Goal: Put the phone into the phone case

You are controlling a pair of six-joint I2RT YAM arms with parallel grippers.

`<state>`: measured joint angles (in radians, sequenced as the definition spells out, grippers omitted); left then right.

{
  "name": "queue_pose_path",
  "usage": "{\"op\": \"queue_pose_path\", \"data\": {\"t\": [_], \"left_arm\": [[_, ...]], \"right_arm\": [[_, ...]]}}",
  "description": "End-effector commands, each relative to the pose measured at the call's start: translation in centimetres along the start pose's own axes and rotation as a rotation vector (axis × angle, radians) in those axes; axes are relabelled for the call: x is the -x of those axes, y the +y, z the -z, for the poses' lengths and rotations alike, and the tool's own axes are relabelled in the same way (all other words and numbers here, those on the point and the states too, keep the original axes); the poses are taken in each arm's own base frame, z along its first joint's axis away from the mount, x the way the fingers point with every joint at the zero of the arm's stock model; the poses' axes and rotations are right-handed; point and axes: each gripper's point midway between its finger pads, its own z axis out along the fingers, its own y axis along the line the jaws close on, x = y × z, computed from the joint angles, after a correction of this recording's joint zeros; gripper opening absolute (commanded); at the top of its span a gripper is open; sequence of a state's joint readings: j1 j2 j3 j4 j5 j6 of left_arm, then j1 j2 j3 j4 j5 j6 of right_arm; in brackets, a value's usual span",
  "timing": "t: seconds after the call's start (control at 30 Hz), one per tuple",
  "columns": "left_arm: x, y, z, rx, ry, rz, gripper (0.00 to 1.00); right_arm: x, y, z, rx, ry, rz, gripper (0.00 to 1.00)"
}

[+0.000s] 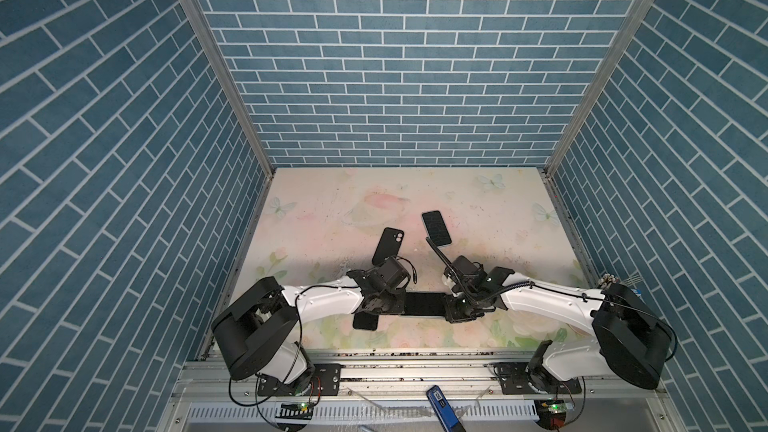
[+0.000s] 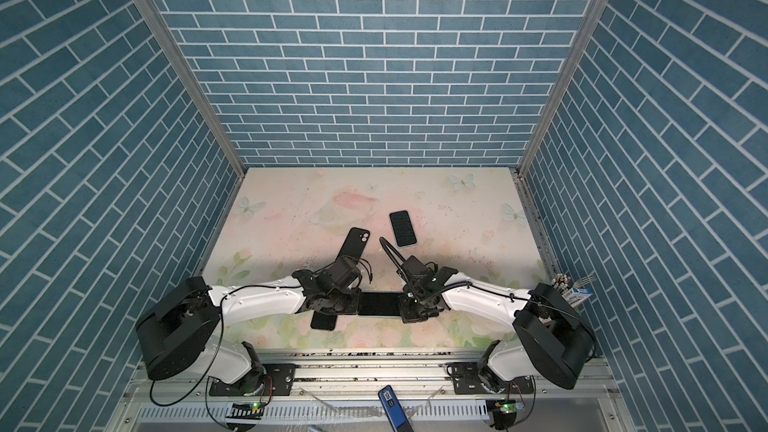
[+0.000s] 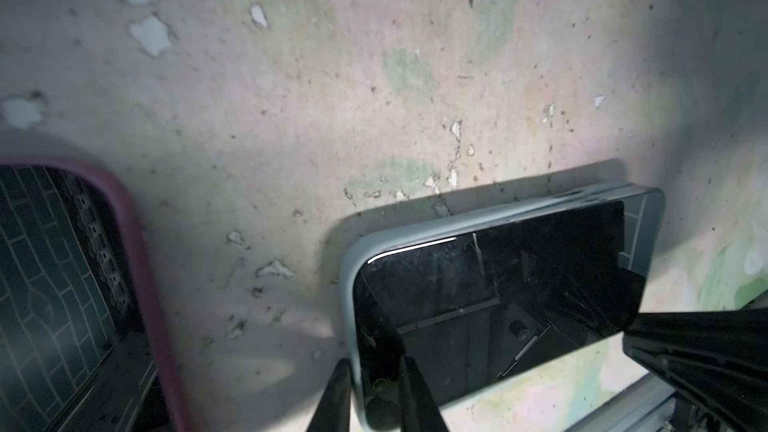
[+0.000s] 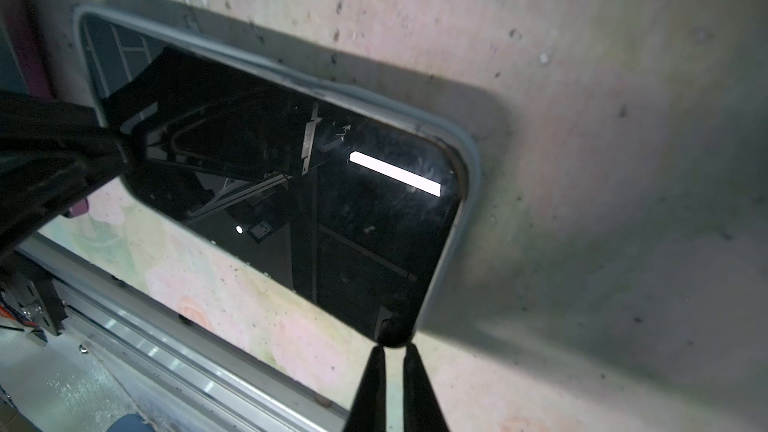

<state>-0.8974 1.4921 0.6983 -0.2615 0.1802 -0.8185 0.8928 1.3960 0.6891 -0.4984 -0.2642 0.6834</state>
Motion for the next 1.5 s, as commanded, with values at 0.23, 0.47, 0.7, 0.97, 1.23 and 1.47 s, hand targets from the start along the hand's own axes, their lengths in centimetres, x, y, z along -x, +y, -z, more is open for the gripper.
{"op": "queue_pose_path", "data": {"t": [0.23,0.47,0.7,0.97,1.23,1.47], "left_arm": [[-1.5,1.3,-0.6,0.052,0.055,-0.006,0.23],[-1.5,1.4,-0.5,0.054,0.053,-0.006,0.22],[-1.5,1.3,-0.4,0.05,0.051,-0.005,0.23],[-1.7,1.5,-0.4,0.053,0.052,-0.003,0.23],[-1.6,1.3,-0.4,0.049,0.051,-0.004,0.22],[-1.7,1.4,-0.4,0.049,0.052,-0.003,0.23]], "right_arm": [[0.0,-1.5,-0.5,-0.074,-0.009,-0.018,0.09],[1.1,-1.2,2.2,-0.071,-0.118,0.004,0.16],[0.6,-0.9,0.7,-0.055,-0.057,-0.008,0.17],[0.8,-0.5,0.8,-0.034,-0.068,-0.011,0.14],[1.0,-0.9,0.8,-0.056,-0.075,-0.015,0.15],[0.5,-1.3,-0.9,-0.06,-0.03,-0.033,0.13]]}}
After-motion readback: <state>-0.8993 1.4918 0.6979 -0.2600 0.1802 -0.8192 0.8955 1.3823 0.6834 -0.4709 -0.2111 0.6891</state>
